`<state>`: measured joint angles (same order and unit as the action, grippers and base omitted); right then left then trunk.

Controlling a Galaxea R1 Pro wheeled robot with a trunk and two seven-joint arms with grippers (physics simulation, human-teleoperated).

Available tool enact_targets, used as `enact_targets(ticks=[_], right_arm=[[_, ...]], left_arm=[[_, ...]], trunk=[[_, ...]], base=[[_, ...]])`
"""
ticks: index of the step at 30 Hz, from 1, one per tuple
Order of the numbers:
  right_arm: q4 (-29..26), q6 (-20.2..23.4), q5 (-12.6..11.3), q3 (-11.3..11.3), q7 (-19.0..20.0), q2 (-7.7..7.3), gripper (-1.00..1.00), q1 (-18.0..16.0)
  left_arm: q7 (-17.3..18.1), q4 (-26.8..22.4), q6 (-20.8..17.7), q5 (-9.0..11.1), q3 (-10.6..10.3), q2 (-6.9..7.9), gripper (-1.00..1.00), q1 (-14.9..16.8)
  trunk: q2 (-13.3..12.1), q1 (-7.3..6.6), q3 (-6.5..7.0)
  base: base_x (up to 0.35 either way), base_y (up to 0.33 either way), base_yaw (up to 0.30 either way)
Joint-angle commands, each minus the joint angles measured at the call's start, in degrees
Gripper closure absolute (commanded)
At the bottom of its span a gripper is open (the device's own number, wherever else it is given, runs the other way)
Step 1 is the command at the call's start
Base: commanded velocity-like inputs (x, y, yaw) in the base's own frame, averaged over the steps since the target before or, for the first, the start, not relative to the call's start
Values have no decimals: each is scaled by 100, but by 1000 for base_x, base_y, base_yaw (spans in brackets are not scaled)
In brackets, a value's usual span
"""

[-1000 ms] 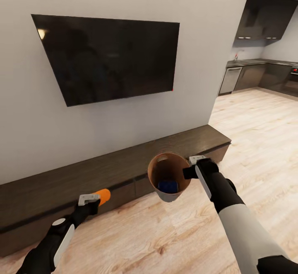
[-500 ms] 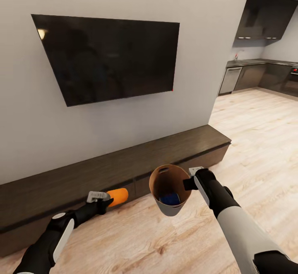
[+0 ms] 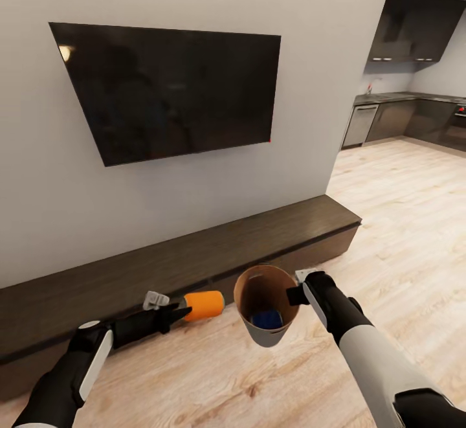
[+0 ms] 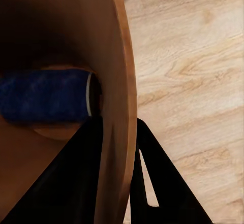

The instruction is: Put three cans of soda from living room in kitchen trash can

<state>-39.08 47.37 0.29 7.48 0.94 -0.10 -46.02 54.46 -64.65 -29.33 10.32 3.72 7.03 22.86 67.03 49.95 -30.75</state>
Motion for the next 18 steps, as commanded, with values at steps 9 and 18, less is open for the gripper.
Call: enact_targets(ticks=[9, 18], right_arm=[[654, -554, -64, 13, 20, 18, 100, -4], [918, -717, -64, 7, 20, 19, 100, -4]], left_arm=[[616, -411, -436, -8, 159, 0, 100, 0], [652, -534, -467, 160, 172, 0, 100, 0]], trunk=[[1, 0, 1], [1, 0, 1]], base=[[0, 0, 0], [0, 0, 0]])
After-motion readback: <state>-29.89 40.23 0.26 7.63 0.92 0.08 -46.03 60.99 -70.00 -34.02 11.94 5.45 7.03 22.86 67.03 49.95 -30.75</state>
